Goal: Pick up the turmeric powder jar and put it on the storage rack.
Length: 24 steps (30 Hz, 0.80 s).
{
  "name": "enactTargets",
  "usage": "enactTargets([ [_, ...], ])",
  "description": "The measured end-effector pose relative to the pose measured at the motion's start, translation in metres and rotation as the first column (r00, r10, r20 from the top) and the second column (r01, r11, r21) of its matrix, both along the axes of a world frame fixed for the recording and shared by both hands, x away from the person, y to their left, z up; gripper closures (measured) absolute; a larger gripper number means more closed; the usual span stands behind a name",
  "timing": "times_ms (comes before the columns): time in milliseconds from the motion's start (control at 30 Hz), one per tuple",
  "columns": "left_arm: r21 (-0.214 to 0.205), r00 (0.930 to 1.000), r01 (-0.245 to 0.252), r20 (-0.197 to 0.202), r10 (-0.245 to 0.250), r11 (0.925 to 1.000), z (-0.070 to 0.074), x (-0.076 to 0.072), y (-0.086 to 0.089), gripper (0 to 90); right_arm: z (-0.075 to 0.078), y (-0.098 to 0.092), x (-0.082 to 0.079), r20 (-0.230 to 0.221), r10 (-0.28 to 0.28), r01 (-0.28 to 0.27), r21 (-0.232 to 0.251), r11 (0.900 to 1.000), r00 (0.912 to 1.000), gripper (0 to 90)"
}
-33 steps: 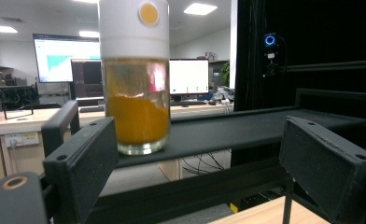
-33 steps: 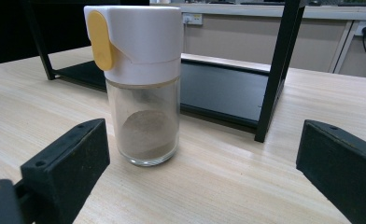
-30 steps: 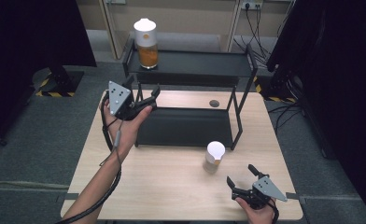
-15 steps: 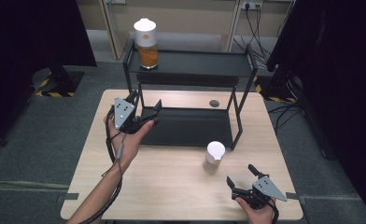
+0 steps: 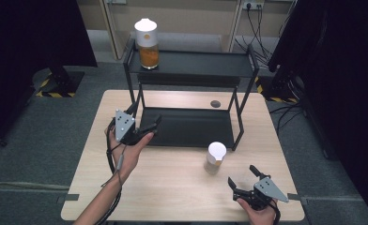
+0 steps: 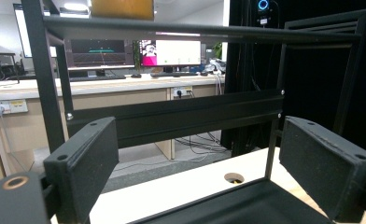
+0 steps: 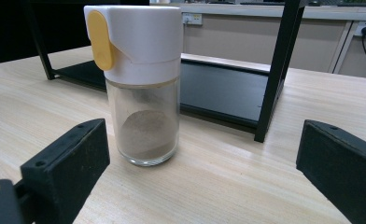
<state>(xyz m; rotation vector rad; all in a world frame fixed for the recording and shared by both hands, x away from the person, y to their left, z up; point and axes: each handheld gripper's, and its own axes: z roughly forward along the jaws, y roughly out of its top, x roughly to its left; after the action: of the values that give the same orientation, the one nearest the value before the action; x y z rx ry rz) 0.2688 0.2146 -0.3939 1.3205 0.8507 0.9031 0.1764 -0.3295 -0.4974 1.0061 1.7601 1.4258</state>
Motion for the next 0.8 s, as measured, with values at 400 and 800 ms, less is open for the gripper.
enactTargets([
  [400, 0.010, 0.9995, 0.008, -0.030, -0.007, 0.9999, -0.028, -0.008, 0.002, 11.6, 0.000, 0.000, 0.000, -0.001, 0.000, 0.000, 0.000, 1.0000, 1.0000, 2.9],
  [800, 0.023, 0.9971, 0.013, -0.076, -0.011, 0.9997, -0.057, -0.018, 0.005, 11.8, 0.000, 0.000, 0.000, 0.001, -0.001, 0.001, -0.001, 1.0000, 1.0000, 2.9],
])
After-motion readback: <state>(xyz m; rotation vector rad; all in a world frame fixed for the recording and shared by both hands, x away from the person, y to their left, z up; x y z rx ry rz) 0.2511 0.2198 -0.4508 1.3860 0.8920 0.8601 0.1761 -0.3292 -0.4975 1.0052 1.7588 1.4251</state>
